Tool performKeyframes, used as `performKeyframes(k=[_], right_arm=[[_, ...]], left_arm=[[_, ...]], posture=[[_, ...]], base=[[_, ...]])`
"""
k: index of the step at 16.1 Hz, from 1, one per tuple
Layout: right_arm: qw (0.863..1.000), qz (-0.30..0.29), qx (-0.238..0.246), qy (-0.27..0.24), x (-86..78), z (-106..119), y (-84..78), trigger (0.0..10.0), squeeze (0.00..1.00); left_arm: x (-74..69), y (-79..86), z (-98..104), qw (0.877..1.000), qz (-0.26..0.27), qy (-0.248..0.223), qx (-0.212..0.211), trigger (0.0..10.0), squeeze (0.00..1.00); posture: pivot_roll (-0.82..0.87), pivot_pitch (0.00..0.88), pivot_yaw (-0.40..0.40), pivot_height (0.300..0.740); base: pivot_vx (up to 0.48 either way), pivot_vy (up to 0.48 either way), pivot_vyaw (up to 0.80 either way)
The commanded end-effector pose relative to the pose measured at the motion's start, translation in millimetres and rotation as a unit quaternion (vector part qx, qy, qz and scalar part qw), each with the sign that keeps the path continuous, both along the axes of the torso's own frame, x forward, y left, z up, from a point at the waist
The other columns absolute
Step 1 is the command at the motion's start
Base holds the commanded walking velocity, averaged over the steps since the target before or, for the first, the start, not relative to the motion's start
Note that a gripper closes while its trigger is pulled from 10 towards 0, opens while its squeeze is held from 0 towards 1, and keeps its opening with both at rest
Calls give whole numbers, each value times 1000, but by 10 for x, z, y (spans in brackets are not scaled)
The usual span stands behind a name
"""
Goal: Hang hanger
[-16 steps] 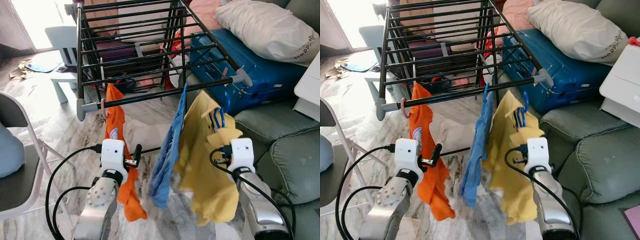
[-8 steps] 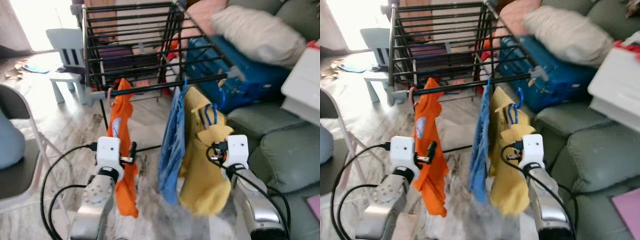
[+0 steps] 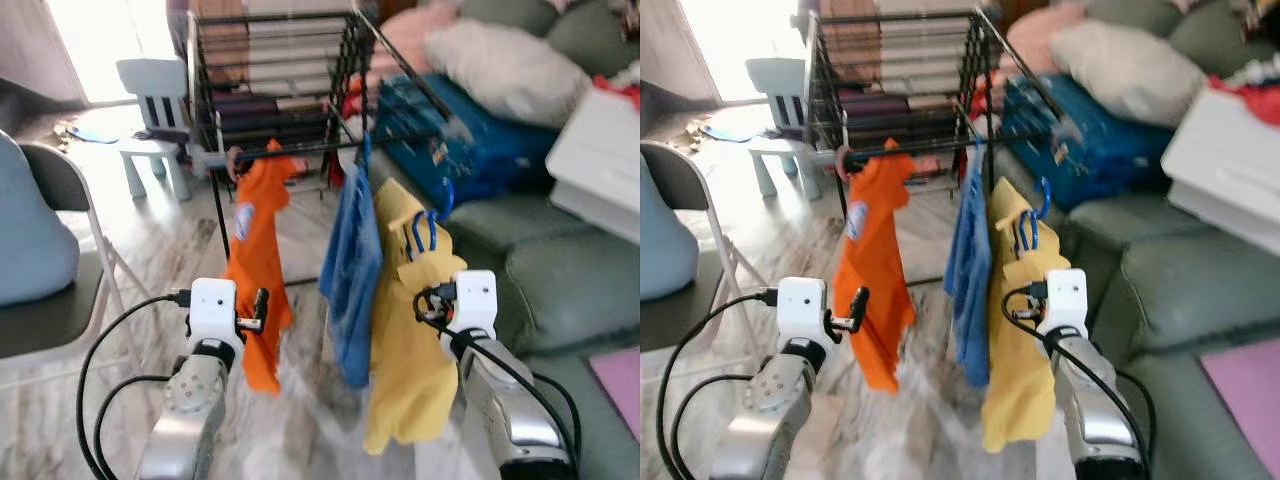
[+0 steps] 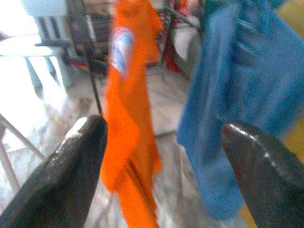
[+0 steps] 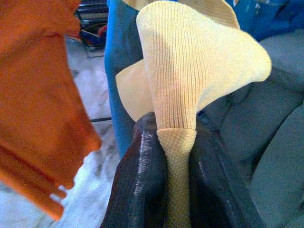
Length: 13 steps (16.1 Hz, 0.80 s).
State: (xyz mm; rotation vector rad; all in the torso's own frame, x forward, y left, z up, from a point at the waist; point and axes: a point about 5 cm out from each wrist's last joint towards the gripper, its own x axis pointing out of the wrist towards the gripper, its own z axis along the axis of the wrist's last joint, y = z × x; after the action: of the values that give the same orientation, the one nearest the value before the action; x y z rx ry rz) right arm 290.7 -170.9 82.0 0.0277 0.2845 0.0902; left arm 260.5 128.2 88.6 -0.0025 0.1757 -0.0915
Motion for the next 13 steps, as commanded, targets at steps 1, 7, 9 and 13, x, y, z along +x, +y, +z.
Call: performKeyframes(k=[1, 7, 9, 13], right_arm=[[1000, 2, 2, -29, 6, 112, -19, 10000, 0], [999, 29, 12, -35, -14, 148, 72, 10000, 0], [999, 30, 15, -36, -17, 153, 78, 10000, 0], [998, 46, 5, -39, -16, 160, 139, 10000, 0]], left_arm=[[2, -40, 26, 1000, -6, -3, 1, 10000, 0], [-13, -47, 15, 1000, -3, 2, 0, 10000, 0], [-15, -44, 10, 1000, -2, 3, 0, 10000, 0], [0, -51, 15, 1000, -5, 2, 0, 10000, 0]], posture=[[-108, 10, 15, 740], [-107, 20, 11, 740], [-106, 18, 13, 740], [-101, 21, 17, 740]], base=[[-270, 0, 0], [-270, 0, 0], [-270, 0, 0], [-198, 0, 0]])
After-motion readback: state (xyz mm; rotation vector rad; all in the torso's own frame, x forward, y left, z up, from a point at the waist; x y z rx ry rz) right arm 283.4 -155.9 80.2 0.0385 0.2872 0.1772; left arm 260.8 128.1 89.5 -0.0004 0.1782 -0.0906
